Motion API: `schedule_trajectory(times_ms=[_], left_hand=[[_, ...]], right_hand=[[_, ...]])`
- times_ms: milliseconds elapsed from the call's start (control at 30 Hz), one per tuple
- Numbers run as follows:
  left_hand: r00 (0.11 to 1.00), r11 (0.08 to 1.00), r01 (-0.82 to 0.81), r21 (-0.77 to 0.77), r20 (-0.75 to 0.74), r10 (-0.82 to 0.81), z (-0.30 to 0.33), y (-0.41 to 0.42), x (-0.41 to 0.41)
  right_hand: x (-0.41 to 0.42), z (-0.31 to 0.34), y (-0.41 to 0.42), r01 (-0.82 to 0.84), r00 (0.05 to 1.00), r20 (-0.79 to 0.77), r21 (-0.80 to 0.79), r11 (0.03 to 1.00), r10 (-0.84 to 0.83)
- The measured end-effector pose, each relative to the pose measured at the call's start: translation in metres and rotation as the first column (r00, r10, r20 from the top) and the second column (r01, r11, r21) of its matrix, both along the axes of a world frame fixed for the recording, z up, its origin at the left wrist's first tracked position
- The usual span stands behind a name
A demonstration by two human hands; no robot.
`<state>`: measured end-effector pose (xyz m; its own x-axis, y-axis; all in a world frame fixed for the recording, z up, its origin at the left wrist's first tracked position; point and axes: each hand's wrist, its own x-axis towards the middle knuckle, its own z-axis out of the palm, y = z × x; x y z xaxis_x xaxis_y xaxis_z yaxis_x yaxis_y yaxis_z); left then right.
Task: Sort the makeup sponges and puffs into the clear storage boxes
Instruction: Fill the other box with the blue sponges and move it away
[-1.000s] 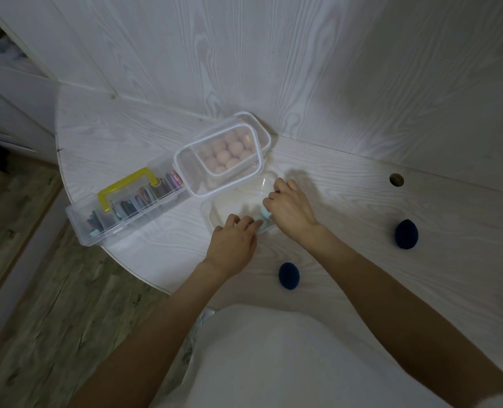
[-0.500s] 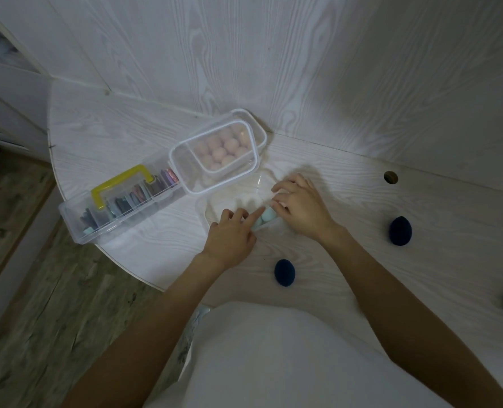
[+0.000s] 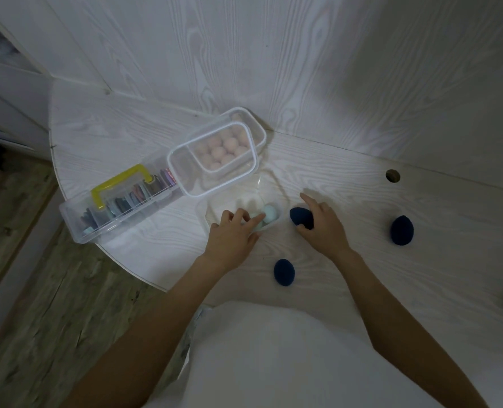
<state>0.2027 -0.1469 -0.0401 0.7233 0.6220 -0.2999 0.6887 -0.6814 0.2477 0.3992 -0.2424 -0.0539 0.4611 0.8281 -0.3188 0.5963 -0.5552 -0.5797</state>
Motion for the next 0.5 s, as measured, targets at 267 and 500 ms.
schedule_trajectory(times_ms=[267,500], left_hand=[[0.998,0.998,0.053,0.025,0.025,-0.053,-0.004,0.006,-0.014],[0.996,0.999,0.024,0.031,0.082,-0.026,-0.005,0.005,-0.02]], right_hand=[[-0.019,0.066,0.045,0.051,0.967,-0.252,0.31,0.949,0.031],[-0.055,0.037,0.087,-0.411,0.906,0.15,0.09,0.907,0.396]])
